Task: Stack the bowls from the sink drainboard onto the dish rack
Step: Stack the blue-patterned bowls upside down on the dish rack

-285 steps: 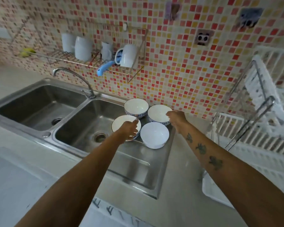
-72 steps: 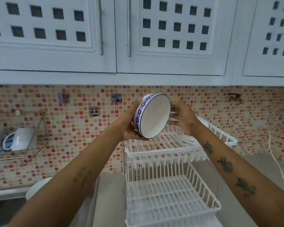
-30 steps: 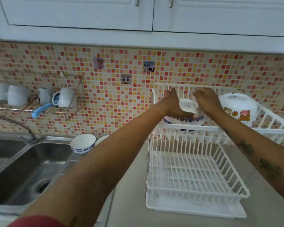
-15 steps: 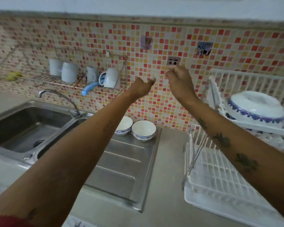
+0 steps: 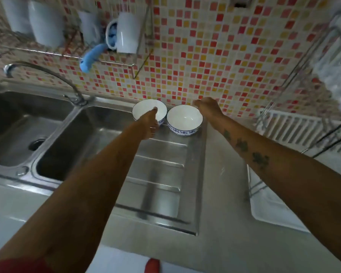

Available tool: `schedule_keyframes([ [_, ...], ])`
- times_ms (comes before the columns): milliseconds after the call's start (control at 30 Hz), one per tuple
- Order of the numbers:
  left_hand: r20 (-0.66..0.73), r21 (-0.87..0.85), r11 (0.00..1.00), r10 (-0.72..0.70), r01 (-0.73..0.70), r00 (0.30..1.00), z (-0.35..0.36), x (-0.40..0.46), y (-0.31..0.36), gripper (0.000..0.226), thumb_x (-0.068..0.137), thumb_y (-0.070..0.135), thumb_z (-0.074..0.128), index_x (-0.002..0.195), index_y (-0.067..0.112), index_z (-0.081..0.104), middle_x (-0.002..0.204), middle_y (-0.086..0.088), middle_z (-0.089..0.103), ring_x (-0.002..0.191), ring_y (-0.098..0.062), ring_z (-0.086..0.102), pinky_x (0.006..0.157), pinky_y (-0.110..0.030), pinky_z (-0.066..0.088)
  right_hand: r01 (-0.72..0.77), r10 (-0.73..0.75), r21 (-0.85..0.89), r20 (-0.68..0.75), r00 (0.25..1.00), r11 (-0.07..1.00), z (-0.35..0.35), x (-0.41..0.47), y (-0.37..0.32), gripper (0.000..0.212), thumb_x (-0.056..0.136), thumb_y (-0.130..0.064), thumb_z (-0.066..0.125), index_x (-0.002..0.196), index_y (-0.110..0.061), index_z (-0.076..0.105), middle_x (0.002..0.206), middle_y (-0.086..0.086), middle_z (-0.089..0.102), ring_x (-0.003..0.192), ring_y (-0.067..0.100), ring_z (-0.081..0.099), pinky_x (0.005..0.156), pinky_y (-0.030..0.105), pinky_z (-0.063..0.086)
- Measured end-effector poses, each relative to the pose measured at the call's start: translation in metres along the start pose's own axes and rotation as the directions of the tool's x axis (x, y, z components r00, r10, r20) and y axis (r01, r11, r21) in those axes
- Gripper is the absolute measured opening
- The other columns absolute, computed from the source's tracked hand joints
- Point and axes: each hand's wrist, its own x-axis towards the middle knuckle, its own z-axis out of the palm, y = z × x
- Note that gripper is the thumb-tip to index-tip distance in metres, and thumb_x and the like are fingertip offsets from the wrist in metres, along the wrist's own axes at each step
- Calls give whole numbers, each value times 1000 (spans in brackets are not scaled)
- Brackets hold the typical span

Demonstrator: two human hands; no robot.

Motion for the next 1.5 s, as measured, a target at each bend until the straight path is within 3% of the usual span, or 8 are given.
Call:
schedule_keyframes([
  [100,11,-67,997,-34,35,999,15,19,-13,44,99,47,42,70,15,43,61,-3,42,50,-11,40,44,-15,36,-119,121,60,-33,992,991,15,26,32,63,78,-43,60,125,-2,54,126,16,59,112,31,58,79,31,42],
  [133,26,-102,994,-22,24,999,22,29,-17,36,101,40,42,78,14,52,66,-4,55,56,-12,52,52,-16,44,-162,166,80,-40,985,984,20,38,44,70,77,-44,62,132,-2,49,134,17,55,117,32,57,81,32,43],
  [200,61,-196,981,14,-2,998,34,45,-25,29,101,31,45,122,15,59,116,-5,69,109,-21,66,93,-27,50,-211,218,138,-33,975,968,32,62,72,88,68,-49,64,142,-7,40,143,16,47,125,34,51,93,36,46],
  [300,88,-240,970,-14,35,996,51,62,-29,57,98,34,51,149,15,33,158,-8,29,146,-31,27,117,-45,26,-255,269,196,-52,962,947,41,50,73,92,73,-43,65,149,-10,25,152,15,35,135,35,41,109,42,40],
  [667,13,-301,953,34,-28,999,72,103,-31,60,94,-6,42,148,17,30,150,-13,39,135,-36,43,100,-52,48,-275,272,374,64,960,886,58,65,88,69,85,0,46,144,-29,27,146,8,39,129,36,44,87,54,54],
  [1167,34,-397,908,161,-135,986,70,95,-40,67,88,-12,44,145,21,34,148,-14,41,134,-41,42,96,-59,49,-209,225,443,17,974,872,52,46,83,61,88,2,48,140,-20,28,149,9,34,132,37,40,84,59,55],
  [1367,120,-646,760,194,-72,974,73,17,0,31,95,31,45,121,18,54,121,-13,56,100,-36,59,79,-53,57,-22,77,326,-157,985,945,6,7,31,58,82,5,45,134,-16,33,138,12,45,124,34,47,84,54,56],
  [1500,284,-710,701,206,62,936,51,-31,43,70,86,70,41,124,12,52,123,-16,57,113,-43,55,93,-64,43,191,-146,229,-201,969,954,-39,-43,-32,60,85,3,48,139,-17,30,135,11,48,121,30,50,94,46,53],
])
